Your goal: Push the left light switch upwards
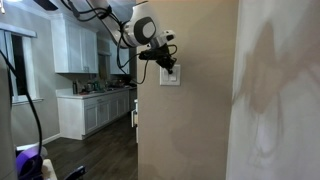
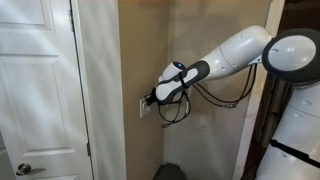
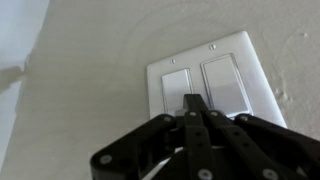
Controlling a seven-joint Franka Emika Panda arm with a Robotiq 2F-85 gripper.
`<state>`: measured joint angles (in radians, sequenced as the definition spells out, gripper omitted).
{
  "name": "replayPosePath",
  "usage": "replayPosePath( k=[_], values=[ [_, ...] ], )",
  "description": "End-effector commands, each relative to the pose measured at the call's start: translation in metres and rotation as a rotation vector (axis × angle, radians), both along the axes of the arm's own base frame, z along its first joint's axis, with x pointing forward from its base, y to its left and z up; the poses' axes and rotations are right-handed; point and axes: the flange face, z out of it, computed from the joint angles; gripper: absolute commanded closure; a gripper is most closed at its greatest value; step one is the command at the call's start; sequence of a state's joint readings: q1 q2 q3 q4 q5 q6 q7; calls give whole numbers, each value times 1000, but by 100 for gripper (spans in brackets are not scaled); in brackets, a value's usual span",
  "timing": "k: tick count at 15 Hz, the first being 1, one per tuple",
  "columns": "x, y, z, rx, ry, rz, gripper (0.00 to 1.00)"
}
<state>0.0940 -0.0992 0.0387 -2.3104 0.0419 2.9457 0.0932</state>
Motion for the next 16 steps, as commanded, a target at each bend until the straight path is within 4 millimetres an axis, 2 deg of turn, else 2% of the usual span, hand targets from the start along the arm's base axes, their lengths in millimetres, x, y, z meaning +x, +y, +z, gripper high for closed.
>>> replayPosePath(
  k=[1, 3, 9, 13, 16],
  values=[
    [-2, -5, 5, -14, 16, -26, 100],
    [-4, -4, 6, -22, 22, -26, 100],
    [-16, 14, 8, -56, 98, 2, 100],
    [-23, 22, 17, -72, 138, 20, 100],
    [-21, 30, 26, -61, 121, 48, 100]
  ],
)
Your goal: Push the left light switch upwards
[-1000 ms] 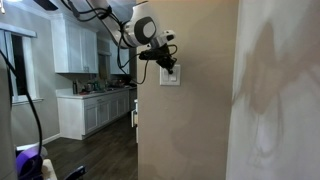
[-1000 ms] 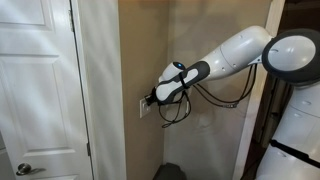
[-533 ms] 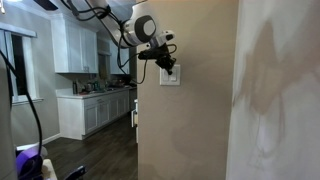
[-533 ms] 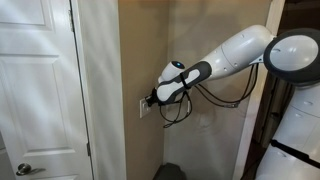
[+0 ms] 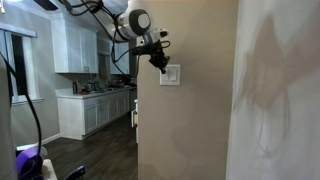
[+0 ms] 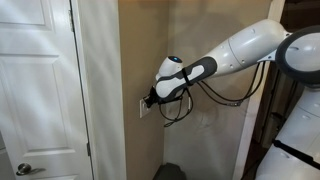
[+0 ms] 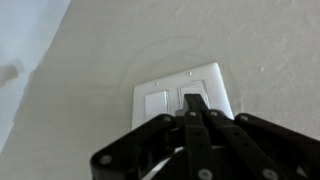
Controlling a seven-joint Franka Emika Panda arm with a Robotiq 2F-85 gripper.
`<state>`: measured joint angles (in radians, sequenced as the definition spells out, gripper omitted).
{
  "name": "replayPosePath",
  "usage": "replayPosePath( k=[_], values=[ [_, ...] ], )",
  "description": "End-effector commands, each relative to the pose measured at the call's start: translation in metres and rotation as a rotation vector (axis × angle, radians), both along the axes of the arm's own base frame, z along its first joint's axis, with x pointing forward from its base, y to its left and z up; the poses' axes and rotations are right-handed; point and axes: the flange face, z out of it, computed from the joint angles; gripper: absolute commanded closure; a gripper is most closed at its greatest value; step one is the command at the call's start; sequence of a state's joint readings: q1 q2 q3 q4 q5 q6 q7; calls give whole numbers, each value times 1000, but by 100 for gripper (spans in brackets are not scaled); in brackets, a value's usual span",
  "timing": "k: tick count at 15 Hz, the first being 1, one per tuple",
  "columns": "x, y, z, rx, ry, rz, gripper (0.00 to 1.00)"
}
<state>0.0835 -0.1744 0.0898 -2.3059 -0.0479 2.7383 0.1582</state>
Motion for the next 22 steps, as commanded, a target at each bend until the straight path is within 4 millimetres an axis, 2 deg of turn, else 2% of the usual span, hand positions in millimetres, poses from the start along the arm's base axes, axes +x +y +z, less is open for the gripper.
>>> replayPosePath(
  k=[1, 5, 13, 19, 22],
  values=[
    [0, 8, 13, 6, -3, 16, 100],
    [5, 12, 14, 23, -8, 23, 100],
    [10, 10, 1, 44, 26, 6, 100],
    [23, -2, -3, 28, 10, -31, 100],
    [30, 4, -2, 49, 1, -9, 100]
  ],
)
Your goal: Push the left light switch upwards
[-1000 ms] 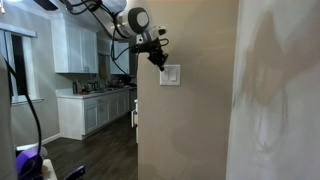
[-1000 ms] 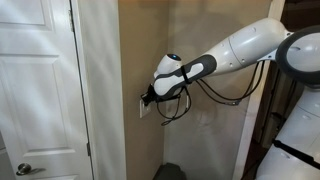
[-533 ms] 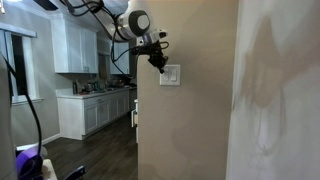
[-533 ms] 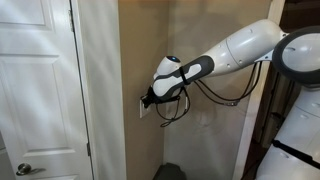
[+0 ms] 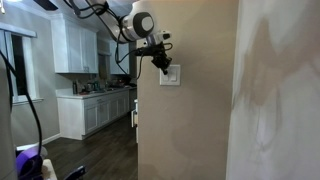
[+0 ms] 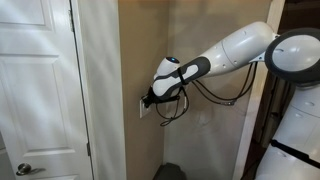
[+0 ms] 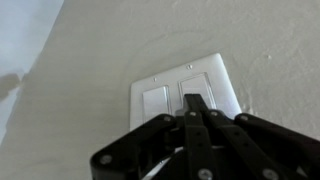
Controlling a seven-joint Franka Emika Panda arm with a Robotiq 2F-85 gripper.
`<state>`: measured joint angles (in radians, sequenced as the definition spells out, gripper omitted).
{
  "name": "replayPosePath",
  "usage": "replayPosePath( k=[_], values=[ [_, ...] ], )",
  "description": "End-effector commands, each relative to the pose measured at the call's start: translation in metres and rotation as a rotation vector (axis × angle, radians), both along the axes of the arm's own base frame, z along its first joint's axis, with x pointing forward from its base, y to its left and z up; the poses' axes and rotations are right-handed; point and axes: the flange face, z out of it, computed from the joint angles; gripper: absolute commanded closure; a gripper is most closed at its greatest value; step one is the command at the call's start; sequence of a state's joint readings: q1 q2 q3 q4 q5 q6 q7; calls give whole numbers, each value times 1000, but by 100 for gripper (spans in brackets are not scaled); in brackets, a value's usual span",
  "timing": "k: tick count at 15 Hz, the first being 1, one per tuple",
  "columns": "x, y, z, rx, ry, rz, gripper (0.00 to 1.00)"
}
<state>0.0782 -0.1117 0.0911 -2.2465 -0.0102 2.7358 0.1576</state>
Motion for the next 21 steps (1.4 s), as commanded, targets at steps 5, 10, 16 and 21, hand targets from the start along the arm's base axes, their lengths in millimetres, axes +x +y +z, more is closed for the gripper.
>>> replayPosePath(
  k=[5, 10, 16, 21],
  values=[
    [12, 6, 3, 35, -9, 10, 100],
    [-4, -5, -2, 11, 57, -13, 100],
    [-8, -12, -6, 14, 79, -30, 100],
    [-10, -18, -10, 19, 95, -45, 100]
  ],
)
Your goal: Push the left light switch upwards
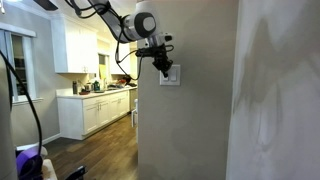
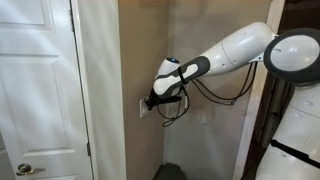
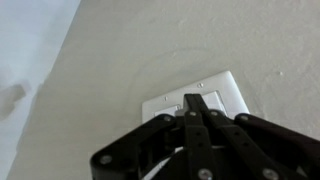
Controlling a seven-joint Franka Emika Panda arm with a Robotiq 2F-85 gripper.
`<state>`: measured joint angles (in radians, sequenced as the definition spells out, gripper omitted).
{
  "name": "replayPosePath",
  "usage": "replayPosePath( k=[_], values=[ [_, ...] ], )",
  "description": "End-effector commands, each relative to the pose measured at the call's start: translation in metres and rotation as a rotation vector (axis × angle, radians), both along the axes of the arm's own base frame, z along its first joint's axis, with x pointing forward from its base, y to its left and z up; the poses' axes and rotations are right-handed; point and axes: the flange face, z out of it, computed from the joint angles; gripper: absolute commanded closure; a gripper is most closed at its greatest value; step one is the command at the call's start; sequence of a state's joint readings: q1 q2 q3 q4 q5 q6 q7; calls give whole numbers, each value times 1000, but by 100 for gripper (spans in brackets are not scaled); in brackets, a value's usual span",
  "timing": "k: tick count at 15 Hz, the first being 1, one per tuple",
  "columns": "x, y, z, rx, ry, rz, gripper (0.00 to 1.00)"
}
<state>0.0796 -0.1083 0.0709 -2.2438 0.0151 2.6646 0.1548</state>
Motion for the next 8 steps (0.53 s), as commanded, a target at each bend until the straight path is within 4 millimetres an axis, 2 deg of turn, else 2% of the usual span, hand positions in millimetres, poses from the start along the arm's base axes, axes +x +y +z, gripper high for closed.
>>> replayPosePath(
  k=[1, 2, 3, 4, 8],
  values=[
    [-11, -8, -1, 9, 23, -18, 100],
    [-11, -9, -1, 8, 32, -16, 100],
    [0, -5, -2, 0, 8, -7, 74],
    [0, -5, -2, 0, 10, -7, 98],
    [0, -4, -3, 0, 10, -6, 74]
  ],
)
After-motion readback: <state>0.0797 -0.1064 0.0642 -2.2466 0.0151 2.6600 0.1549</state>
